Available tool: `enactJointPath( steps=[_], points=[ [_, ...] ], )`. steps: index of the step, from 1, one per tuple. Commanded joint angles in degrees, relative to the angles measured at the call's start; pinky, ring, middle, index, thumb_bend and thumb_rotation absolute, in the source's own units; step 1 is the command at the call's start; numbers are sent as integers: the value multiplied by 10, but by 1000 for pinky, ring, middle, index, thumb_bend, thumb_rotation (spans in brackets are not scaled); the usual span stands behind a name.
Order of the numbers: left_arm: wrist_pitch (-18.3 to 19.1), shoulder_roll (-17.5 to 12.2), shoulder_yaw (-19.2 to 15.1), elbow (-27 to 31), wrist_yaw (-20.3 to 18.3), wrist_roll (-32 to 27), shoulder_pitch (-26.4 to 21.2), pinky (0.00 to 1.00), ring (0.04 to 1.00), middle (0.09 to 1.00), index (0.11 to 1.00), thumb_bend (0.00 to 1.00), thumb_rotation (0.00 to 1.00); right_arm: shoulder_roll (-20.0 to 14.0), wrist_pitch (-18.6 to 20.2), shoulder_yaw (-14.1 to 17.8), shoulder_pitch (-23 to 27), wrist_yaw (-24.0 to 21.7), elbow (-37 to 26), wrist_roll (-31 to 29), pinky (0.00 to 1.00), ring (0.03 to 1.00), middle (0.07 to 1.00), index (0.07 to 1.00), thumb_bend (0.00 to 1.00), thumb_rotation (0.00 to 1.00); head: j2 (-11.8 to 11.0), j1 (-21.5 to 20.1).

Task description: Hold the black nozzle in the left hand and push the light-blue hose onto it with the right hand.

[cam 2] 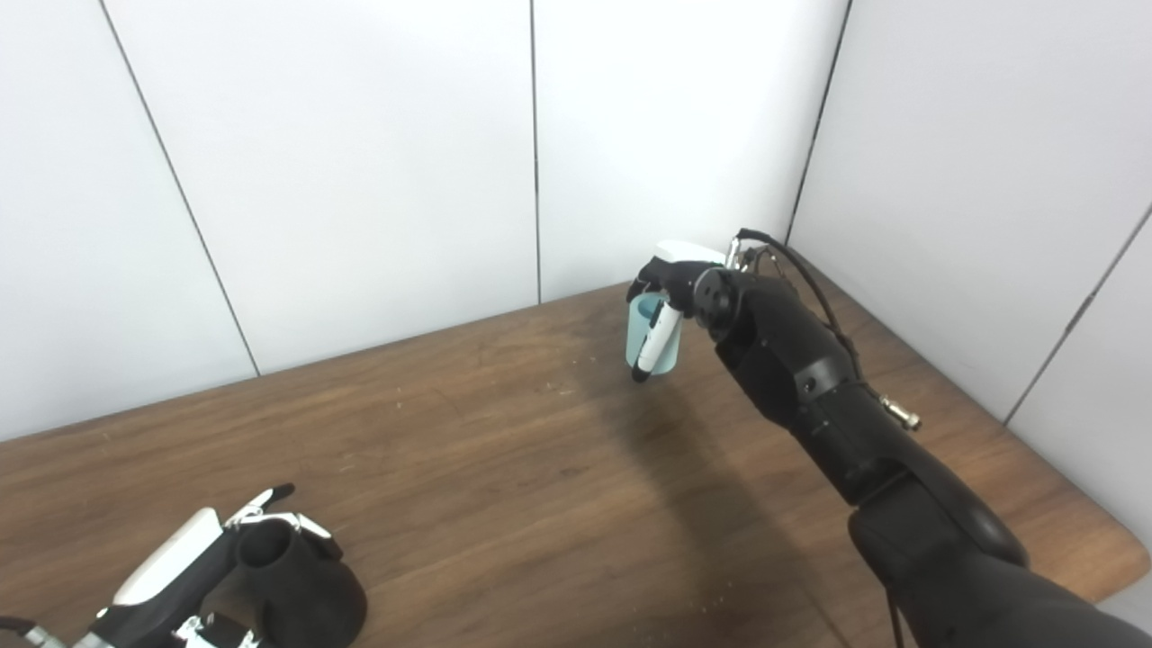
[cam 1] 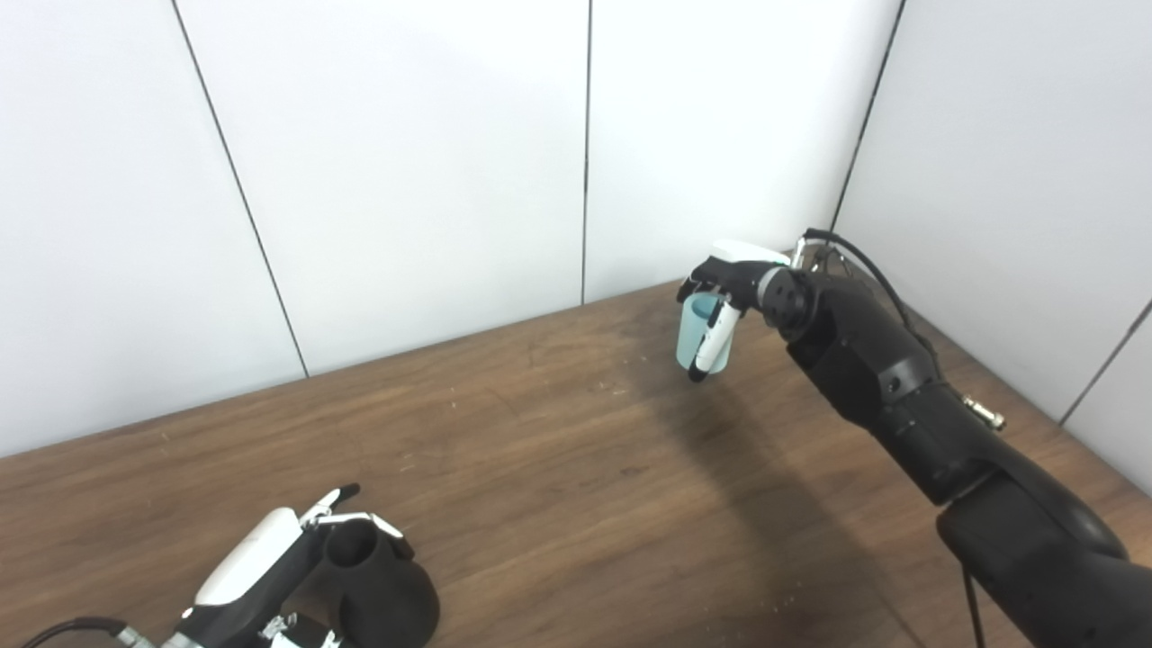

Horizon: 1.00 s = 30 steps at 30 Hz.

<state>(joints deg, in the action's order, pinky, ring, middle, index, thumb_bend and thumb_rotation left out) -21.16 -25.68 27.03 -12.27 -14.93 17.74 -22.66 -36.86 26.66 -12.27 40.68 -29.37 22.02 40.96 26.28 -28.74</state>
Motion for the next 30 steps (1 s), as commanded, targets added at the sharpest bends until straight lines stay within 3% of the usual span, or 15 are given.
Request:
enactJointPath(
  steps=[1,14,18,19,22,24,30],
  points=[
    [39,-36,16,-28,-58,35,41,1000,600,475,487,526,0,-20,1,3,20,15,-10,3,680,774,792,759,828,7,1,0],
    [39,-37,14,-27,-63,35,40,1000,599,475,487,526,0,-30,0,-13,17,15,-2,11,674,739,747,665,774,0,5,-3],
    [40,-35,13,-26,-65,36,39,1000,598,475,487,526,0,-30,0,-13,20,22,6,11,614,663,683,614,744,0,5,-3],
    [40,-35,13,-26,-65,36,39,1000,598,475,487,526,0,-30,0,-12,20,22,5,11,595,641,665,543,609,68,5,-4],
    [36,-35,13,-31,-63,37,40,1000,598,475,487,526,0,-28,0,-7,19,31,4,8,553,591,622,499,526,109,5,-4],
    [37,-36,12,-30,-64,37,41,1000,598,475,487,526,0,-26,-2,-3,16,43,3,3,489,490,540,472,520,22,5,-4],
    [37,-36,12,-27,-64,36,41,1000,598,474,487,526,0,-26,-22,-1,13,81,12,-6,462,485,511,446,517,0,8,-1]
  ],
)
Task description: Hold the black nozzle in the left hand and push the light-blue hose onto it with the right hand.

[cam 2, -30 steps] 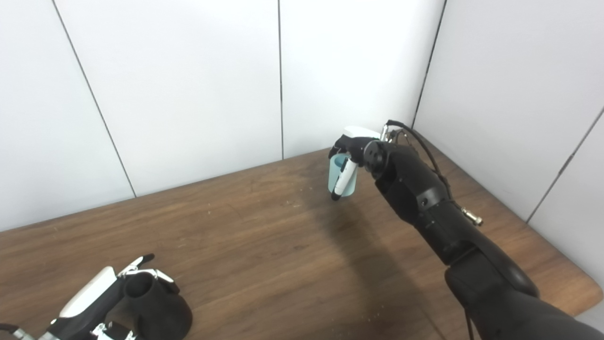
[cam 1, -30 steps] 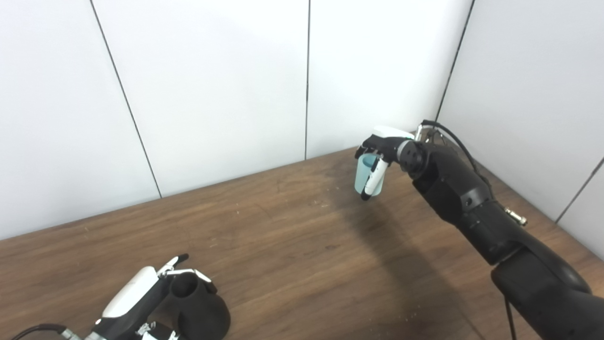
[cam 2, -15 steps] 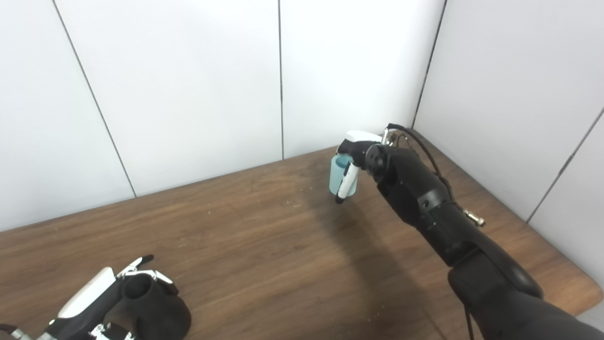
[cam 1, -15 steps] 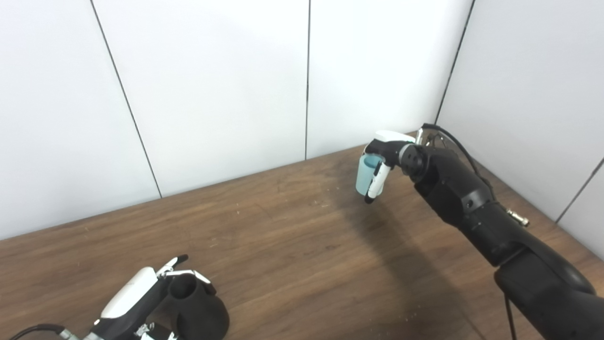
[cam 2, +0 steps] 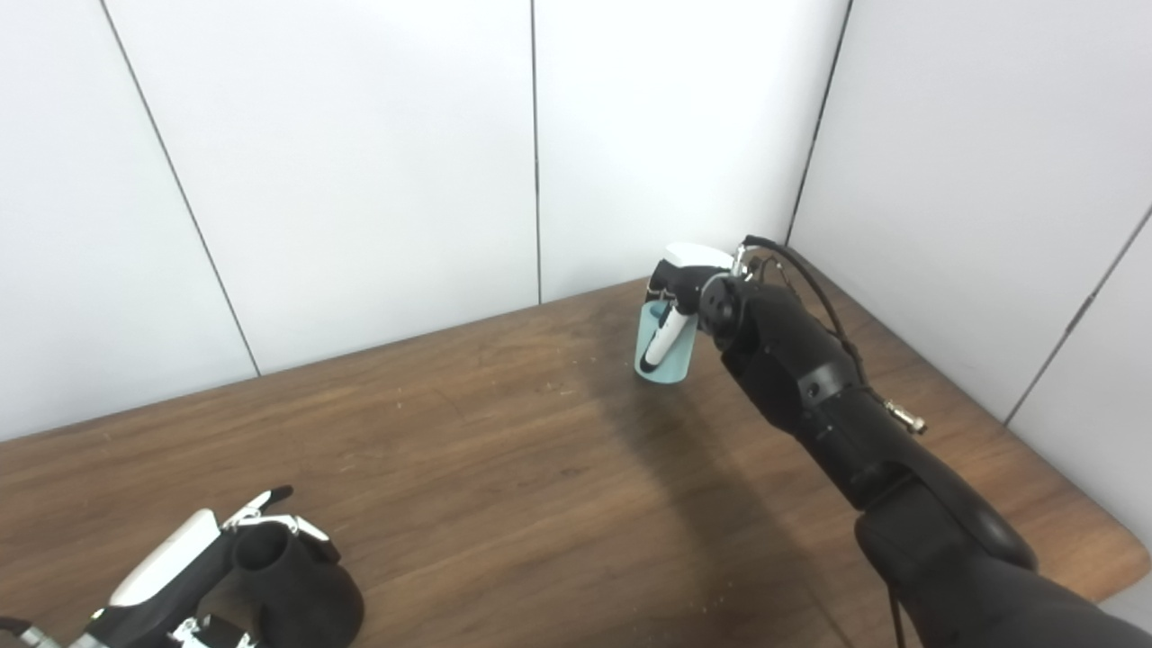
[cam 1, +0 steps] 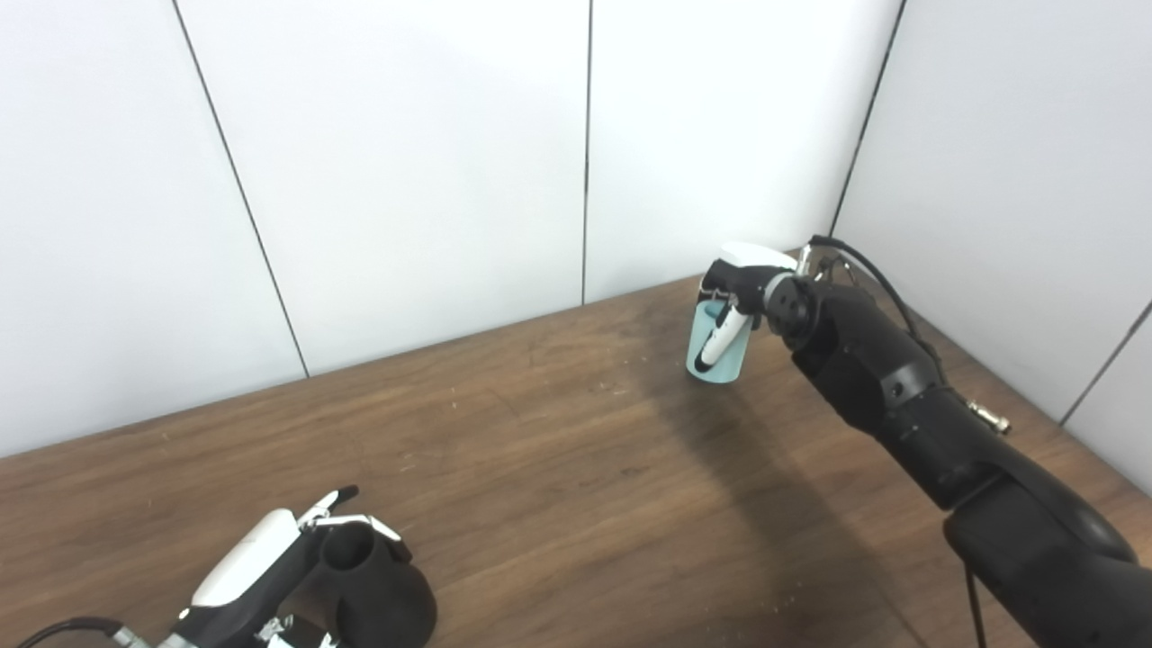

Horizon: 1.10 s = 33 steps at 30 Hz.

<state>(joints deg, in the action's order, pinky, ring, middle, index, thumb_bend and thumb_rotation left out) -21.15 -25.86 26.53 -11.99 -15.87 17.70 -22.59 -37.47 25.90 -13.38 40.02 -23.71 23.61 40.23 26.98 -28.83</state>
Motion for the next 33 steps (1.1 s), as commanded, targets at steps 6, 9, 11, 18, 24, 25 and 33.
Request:
enactJointPath(
  steps=[6,9,11,18,24,25,33],
  points=[
    [36,-32,18,-33,-55,36,38,1000,598,467,489,526,0,-22,-24,7,17,48,-3,-3,437,483,507,447,518,0,2,0],
    [39,-29,19,-33,-57,37,36,1000,598,468,489,526,0,-23,-26,9,15,51,-4,-6,430,479,508,450,518,0,2,4],
    [42,-28,20,-31,-57,38,35,1000,598,470,488,526,0,-23,-26,9,15,51,-10,-7,419,465,507,457,519,0,3,9],
    [72,-12,26,-10,-61,48,33,1000,601,488,480,526,0,-23,-16,9,18,24,-69,-13,335,440,516,489,500,0,18,74],
    [109,8,40,7,-59,69,28,1000,605,488,480,526,0,-30,-69,7,21,8,-133,-29,325,444,505,494,499,0,28,129],
    [116,11,42,11,-61,72,27,1000,605,487,481,526,0,-30,-84,8,22,8,-140,-34,327,445,500,490,500,0,29,132],
    [163,36,57,25,-66,92,12,1000,609,491,478,525,0,-30,-142,10,30,-14,-215,-56,338,446,487,478,501,0,48,210]
  ],
)
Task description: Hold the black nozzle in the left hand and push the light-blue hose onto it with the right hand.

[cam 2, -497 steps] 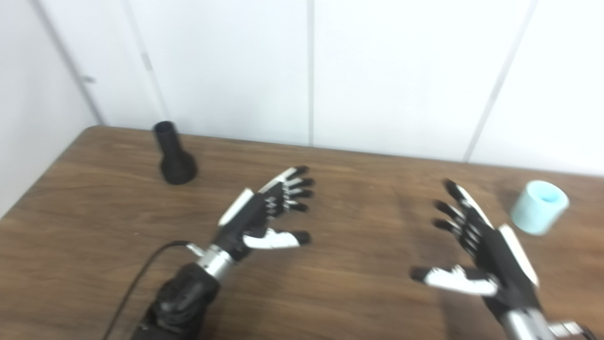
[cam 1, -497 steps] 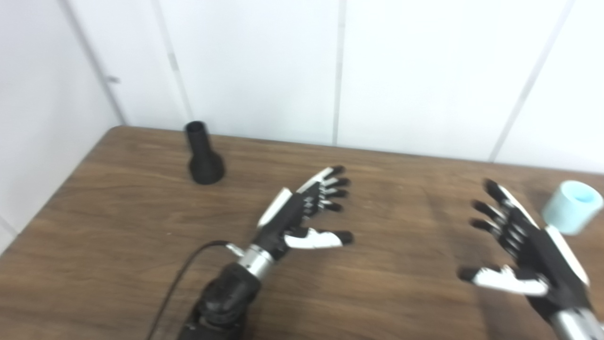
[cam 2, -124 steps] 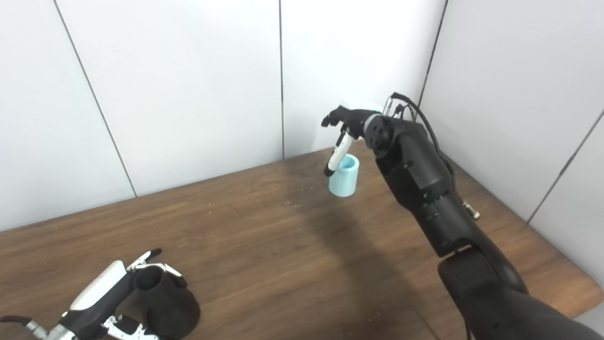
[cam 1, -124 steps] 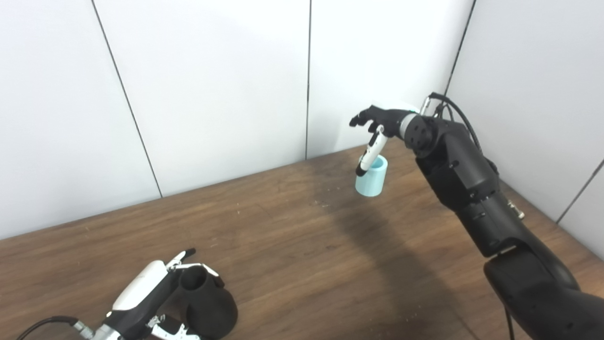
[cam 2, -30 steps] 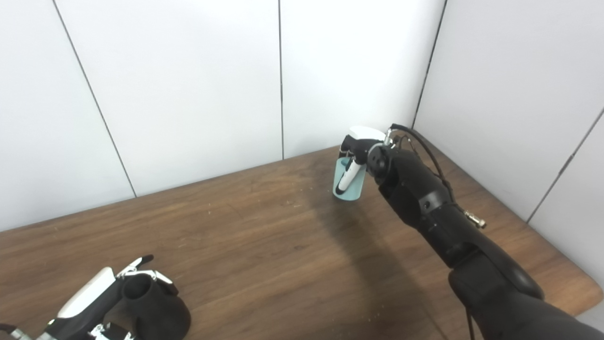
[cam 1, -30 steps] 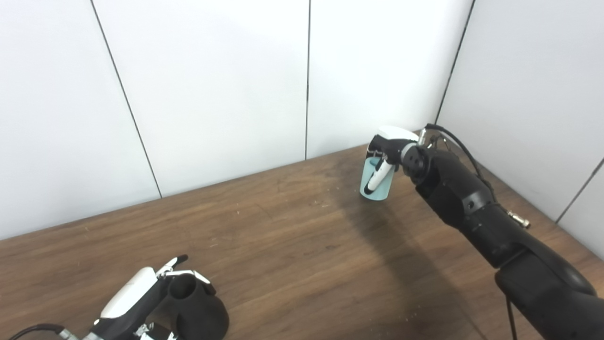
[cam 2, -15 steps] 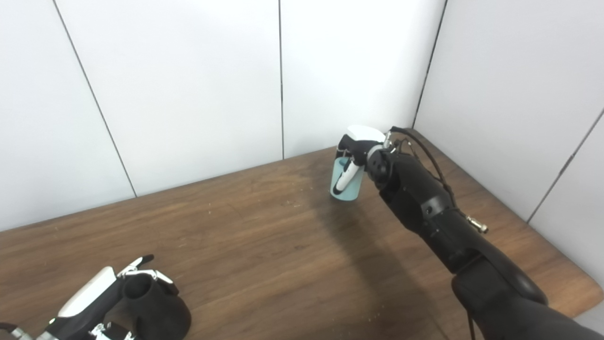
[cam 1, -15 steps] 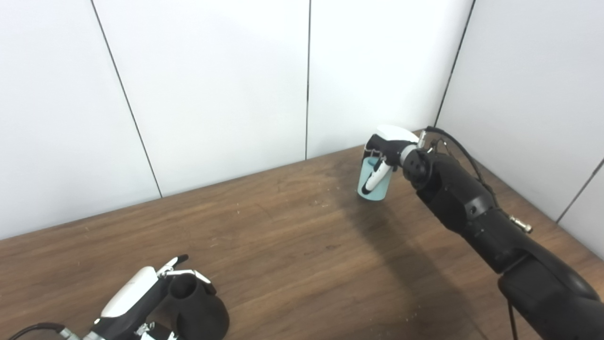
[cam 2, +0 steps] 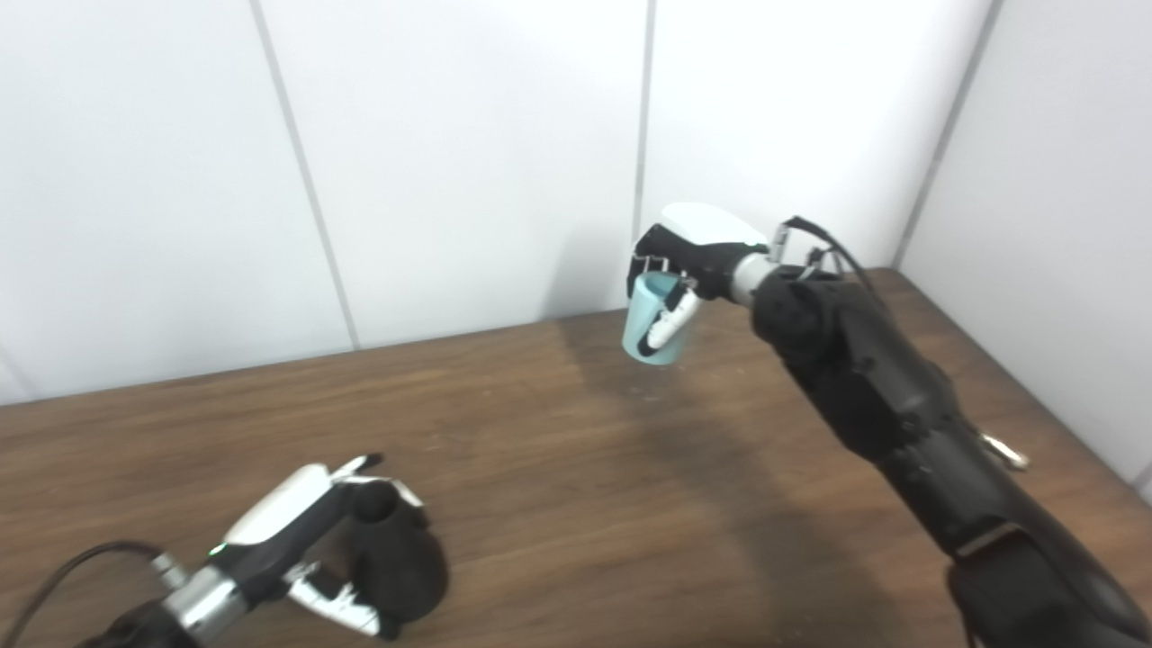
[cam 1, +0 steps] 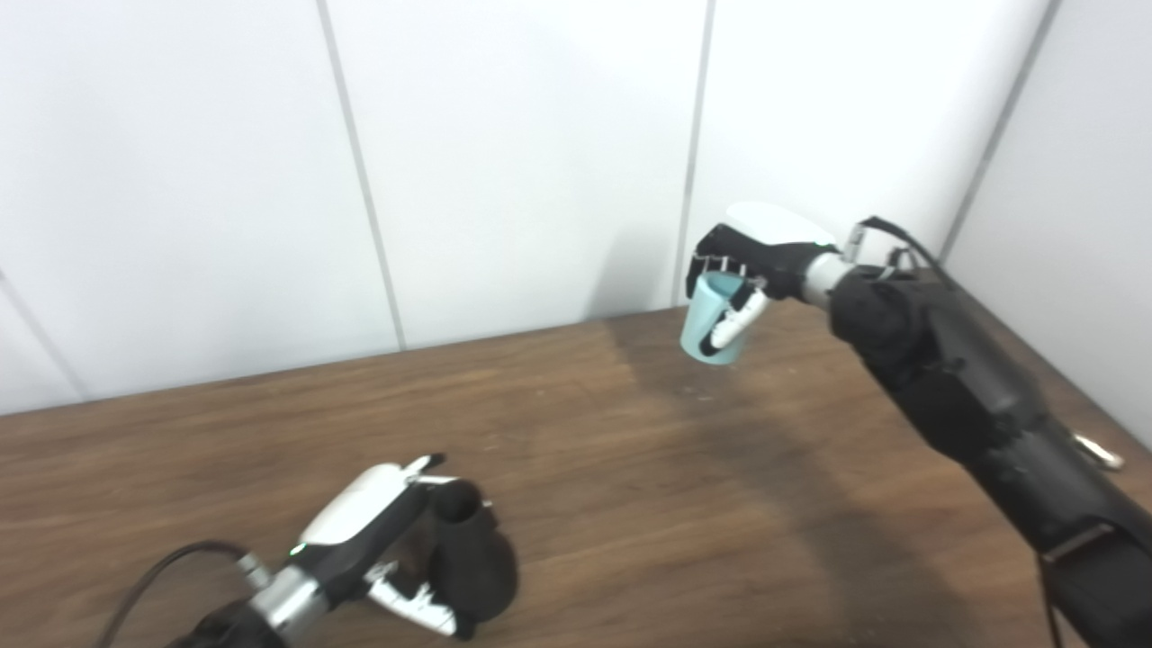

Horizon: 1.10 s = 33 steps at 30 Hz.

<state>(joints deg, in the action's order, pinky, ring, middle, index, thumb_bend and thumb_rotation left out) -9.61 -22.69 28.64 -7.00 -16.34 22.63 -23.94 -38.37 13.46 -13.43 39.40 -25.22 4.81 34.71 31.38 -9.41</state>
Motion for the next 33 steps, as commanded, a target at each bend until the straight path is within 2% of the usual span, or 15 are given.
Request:
enactJointPath(
  steps=[1,5,6,8,18,28,33],
  points=[
    [52,6,38,-24,-61,46,23,1000,610,492,477,525,0,-21,-20,9,37,-5,-40,0,344,448,484,474,501,0,6,23],
    [64,14,44,-25,-63,54,14,1000,607,494,477,525,0,-21,-26,8,38,-28,-80,-3,362,455,485,460,502,0,12,43],
    [69,17,47,-24,-64,56,11,1000,606,494,477,525,0,-22,-29,9,38,-35,-90,-8,363,456,487,458,502,0,18,69],
    [81,22,51,-23,-68,58,6,1000,605,492,477,525,0,-21,-35,14,37,-44,-102,-19,359,458,488,460,502,0,21,82],
    [146,39,71,-18,-92,74,-16,1000,605,477,485,526,0,-2,-69,22,38,-63,-166,-75,338,459,501,473,500,0,35,122],
    [156,57,74,-33,-86,85,-27,1000,586,472,487,527,0,27,-85,19,50,-81,-211,-102,326,460,513,487,498,0,44,133],
    [147,59,79,-39,-83,93,-35,1000,581,477,485,526,0,43,-78,17,57,-92,-234,-116,323,458,516,491,498,0,48,131]
  ],
)
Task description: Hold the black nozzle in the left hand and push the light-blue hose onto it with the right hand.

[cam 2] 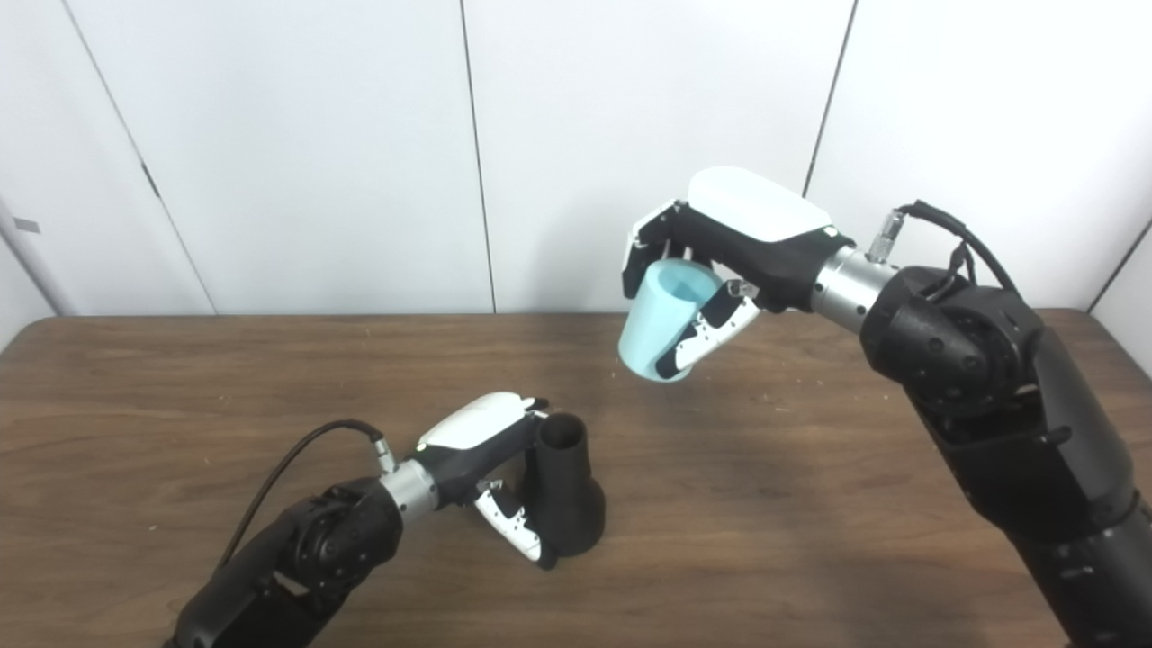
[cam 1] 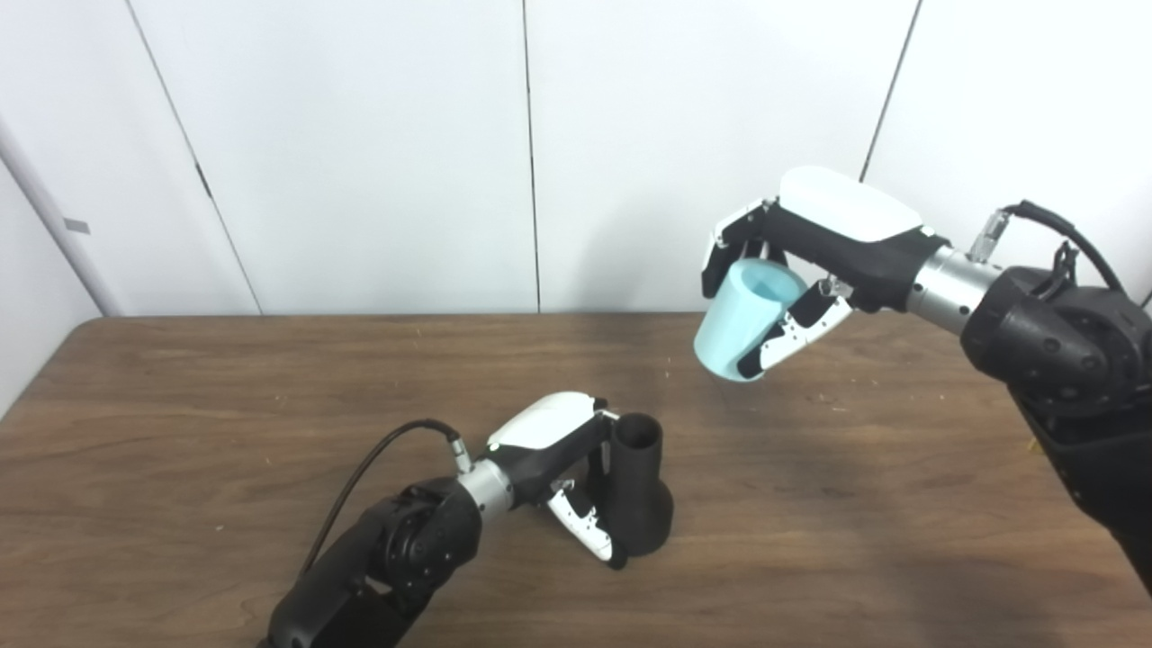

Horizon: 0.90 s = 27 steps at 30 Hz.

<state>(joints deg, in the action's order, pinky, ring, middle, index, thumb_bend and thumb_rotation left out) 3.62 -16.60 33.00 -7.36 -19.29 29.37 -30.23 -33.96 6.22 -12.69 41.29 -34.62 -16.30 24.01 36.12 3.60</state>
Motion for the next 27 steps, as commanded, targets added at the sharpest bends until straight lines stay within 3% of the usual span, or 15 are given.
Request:
enactJointPath(
  steps=[1,13,27],
  points=[
    [14,-2,37,-35,-53,26,27,1000,582,476,486,526,0,2,-2,8,39,-1,-29,-12,322,456,515,493,498,0,2,0],
    [19,0,40,-30,-53,21,26,1000,585,479,486,526,0,30,13,-5,53,-33,-45,-6,326,459,507,490,499,0,15,0],
    [21,3,38,-26,-55,16,28,1000,577,482,484,526,0,48,34,-53,81,-83,-31,20,353,448,491,476,502,0,27,4]
  ],
)
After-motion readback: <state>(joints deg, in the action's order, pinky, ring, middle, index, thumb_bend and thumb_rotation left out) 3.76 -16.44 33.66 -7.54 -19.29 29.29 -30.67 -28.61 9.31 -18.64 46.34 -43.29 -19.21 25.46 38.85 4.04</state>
